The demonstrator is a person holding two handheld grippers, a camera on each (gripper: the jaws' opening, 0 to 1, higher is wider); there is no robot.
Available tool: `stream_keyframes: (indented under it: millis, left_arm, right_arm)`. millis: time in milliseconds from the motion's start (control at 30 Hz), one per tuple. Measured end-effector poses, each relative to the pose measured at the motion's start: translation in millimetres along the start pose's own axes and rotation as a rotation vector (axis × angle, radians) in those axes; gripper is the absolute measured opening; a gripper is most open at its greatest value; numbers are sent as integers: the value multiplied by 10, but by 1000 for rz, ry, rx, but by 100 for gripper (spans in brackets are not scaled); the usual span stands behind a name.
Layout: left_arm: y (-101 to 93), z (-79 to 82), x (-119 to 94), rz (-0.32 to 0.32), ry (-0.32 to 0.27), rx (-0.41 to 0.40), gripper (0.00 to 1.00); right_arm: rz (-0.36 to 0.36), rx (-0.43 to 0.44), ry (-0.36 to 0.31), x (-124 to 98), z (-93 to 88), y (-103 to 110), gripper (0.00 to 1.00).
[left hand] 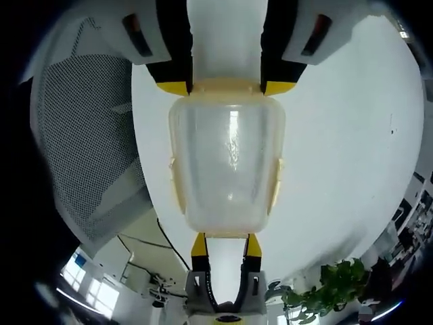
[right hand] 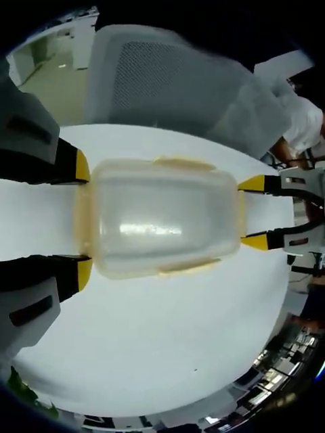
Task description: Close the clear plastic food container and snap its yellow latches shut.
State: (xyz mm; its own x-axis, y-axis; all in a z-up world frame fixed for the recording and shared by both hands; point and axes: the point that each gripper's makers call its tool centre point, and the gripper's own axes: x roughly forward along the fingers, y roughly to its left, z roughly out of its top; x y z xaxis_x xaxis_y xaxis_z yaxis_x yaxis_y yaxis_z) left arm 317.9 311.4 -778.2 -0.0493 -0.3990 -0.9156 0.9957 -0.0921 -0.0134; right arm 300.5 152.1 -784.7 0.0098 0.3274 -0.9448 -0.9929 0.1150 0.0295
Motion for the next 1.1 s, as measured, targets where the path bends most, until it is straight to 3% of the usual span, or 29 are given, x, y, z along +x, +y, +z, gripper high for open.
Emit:
stream_keyframes:
  millis: [200, 267, 333, 400, 533, 700, 733, 800, 900, 1033, 1100]
  left_arm:
    - [12, -12, -6, 12, -5, 26, 39]
    - [2, -14, -19, 15, -7, 52, 40]
    - [23, -21, -22, 37, -7, 104, 41]
    - [6, -26, -19, 32, -16, 95, 44]
    - [39, -19, -31, 44, -45, 35, 46]
    - [3, -22, -86, 41, -100, -120, 46]
    - [-29, 20, -98, 25, -143, -166, 46]
    - [-22, 13, -139, 21, -176, -284, 46]
    - [8, 27, -189, 44, -228, -332, 45]
    - [13, 41, -213, 55, -275, -439, 43]
    - [6, 3, -200, 61, -268, -529, 41]
  right_arm:
    - [-18, -18, -23, -12, 4, -5, 41]
    - [-26, -22, -20, -33, -32, -9, 46]
    - [-60, 17, -58, -70, -30, -75, 56]
    - [-53, 109, -111, -117, -14, -85, 55]
    - [-41, 244, -122, -138, -54, -84, 52]
    - [-46, 401, -188, -197, 7, -79, 52]
    - [-48, 443, -203, -215, 15, -89, 52]
    - [-48, 514, -250, -262, 69, -101, 50]
    - [-62, 602, -298, -300, 111, -116, 48]
    - [-80, 641, -316, -282, 117, -122, 47]
    - [-85, 661, -310, -268, 100, -101, 46]
